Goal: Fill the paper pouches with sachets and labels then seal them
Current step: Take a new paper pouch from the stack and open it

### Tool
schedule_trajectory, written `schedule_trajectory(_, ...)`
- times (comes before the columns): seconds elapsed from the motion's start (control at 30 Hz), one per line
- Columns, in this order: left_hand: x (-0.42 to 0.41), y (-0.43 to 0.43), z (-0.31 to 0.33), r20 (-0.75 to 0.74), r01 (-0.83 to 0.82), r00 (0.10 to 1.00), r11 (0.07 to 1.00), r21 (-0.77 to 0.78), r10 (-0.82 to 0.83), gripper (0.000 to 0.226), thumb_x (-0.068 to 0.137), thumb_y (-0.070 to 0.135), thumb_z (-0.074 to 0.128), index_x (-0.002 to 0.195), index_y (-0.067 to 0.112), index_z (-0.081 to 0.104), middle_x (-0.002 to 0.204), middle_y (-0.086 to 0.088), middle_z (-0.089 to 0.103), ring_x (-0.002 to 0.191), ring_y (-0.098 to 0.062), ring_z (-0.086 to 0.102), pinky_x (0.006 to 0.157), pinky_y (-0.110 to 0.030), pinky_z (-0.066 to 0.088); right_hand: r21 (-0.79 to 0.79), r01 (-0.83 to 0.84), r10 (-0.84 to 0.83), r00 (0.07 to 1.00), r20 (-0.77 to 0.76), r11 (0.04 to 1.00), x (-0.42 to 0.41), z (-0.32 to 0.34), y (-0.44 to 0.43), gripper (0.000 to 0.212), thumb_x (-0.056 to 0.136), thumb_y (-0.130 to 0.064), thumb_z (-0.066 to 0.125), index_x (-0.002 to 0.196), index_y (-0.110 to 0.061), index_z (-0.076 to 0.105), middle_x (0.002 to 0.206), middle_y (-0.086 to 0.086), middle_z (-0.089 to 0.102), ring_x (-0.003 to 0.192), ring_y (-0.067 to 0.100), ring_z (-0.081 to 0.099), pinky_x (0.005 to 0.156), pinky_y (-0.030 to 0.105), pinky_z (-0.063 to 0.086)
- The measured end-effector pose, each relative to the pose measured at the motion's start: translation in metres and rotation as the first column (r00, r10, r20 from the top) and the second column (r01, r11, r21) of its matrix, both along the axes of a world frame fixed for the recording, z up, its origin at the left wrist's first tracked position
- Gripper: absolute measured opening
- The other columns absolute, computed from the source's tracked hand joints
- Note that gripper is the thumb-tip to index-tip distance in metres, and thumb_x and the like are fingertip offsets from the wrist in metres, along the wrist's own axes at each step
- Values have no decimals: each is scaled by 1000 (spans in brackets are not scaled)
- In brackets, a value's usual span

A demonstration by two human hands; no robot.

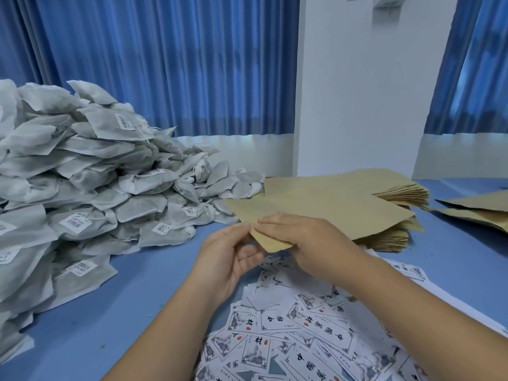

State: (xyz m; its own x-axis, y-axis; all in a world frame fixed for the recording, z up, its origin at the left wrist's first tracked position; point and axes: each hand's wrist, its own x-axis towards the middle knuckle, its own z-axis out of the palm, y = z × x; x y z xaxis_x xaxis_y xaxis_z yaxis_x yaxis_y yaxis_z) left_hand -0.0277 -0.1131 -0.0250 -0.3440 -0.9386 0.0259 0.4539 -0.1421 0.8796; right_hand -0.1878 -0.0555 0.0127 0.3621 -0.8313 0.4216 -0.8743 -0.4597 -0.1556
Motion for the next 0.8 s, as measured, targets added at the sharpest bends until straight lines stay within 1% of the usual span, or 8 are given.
schedule_trajectory(0.1,1,0,1,-35,7,999,1000,13,-7,14,94,3,52,90,-4,63,63,-12,66,49,-16,65,45,-24,53,154,-13,15,1000,-17,988,0,1,-2,69,81,-45,71,143,-35,42,151,-16,34,137,-3,27,109,13,22)
schedule_trajectory(0.2,-2,2,2,-44,-14,999,1000,-20,13,13,91,-3,49,87,-7,60,59,-11,65,48,-16,63,42,-24,50,242,-90,43,980,195,966,7,9,-4,71,71,-70,57,131,-31,57,137,-7,53,121,-3,41,96,2,26)
schedule_trajectory(0.3,-6,6,3,-117,34,993,999,-1,-34,25,92,-2,46,111,-15,54,80,-19,72,64,-21,70,53,-31,57,143,48,-96,932,351,989,18,13,-15,43,79,-65,58,98,-29,71,102,-8,66,95,4,58,90,23,44)
schedule_trajectory(0.37,-8,7,3,-187,63,981,998,24,-57,29,94,0,45,118,-16,51,99,-26,70,79,-27,72,62,-37,60,126,176,-209,917,341,976,25,14,-24,25,83,-49,62,90,-27,70,90,-12,66,85,5,59,82,25,47)
schedule_trajectory(0.43,-9,6,2,-247,85,966,995,47,-71,28,94,4,47,116,-11,56,106,-26,68,85,-28,72,66,-39,60,138,205,-242,902,357,969,30,14,-31,20,85,-43,62,88,-25,70,85,-12,68,80,6,60,78,26,49)
schedule_trajectory(0.57,-7,3,1,-344,96,936,994,51,-73,30,89,13,54,111,-5,62,107,-21,70,92,-25,71,75,-36,60,96,146,-171,919,354,985,34,13,-35,22,85,-44,62,94,-26,71,93,-12,67,87,6,59,83,29,49)
schedule_trajectory(0.7,-4,-2,-1,-463,104,885,991,86,-53,34,80,15,60,109,-3,62,103,-20,70,90,-22,71,69,-27,59,123,40,-80,938,338,992,28,16,-33,42,74,-48,69,113,-33,67,109,-20,64,100,-5,55,88,15,44)
schedule_trajectory(0.8,-4,-4,-3,-491,116,869,989,86,-59,30,81,11,60,108,-2,65,106,-19,70,92,-21,71,70,-26,58,146,-1,-60,909,413,989,22,17,-33,43,73,-46,71,114,-35,66,108,-25,65,102,-12,55,88,8,42)
